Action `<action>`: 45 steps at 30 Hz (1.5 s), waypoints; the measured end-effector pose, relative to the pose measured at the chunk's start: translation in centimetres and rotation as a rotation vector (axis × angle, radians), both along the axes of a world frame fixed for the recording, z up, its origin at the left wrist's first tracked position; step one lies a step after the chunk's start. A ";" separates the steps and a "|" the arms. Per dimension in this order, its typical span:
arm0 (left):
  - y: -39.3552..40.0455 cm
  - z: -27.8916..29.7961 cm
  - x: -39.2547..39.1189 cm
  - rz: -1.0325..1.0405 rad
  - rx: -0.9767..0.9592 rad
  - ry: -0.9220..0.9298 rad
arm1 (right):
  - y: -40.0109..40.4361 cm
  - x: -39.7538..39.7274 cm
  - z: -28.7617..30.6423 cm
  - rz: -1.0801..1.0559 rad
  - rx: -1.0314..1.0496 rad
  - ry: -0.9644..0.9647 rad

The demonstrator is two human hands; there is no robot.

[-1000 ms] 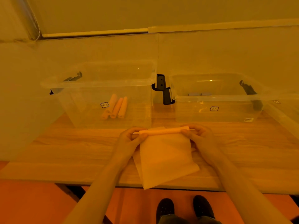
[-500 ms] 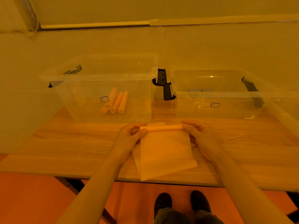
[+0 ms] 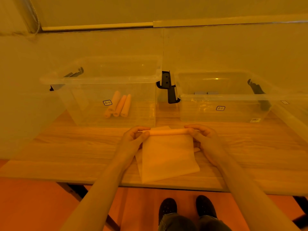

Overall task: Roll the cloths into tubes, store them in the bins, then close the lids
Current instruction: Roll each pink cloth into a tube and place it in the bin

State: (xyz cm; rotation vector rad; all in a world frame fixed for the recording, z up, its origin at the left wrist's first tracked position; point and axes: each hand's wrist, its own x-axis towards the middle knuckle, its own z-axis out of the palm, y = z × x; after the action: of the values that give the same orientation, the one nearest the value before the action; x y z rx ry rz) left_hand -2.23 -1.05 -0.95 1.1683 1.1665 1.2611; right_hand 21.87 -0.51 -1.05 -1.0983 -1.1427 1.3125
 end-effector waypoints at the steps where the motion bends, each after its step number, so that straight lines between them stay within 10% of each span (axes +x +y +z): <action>1: 0.0 -0.1 0.0 0.000 -0.005 -0.004 | 0.0 0.0 0.0 -0.007 -0.001 0.010; 45: 0.2 -0.6 -0.4 0.031 0.043 0.181 | -0.1 0.0 0.2 -0.034 -0.001 -0.030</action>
State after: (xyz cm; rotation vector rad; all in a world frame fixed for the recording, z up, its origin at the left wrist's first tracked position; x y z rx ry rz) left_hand -2.61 -0.86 -1.54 1.3222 1.2999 1.2282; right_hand 21.82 -0.59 -0.87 -1.1367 -1.1405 1.2744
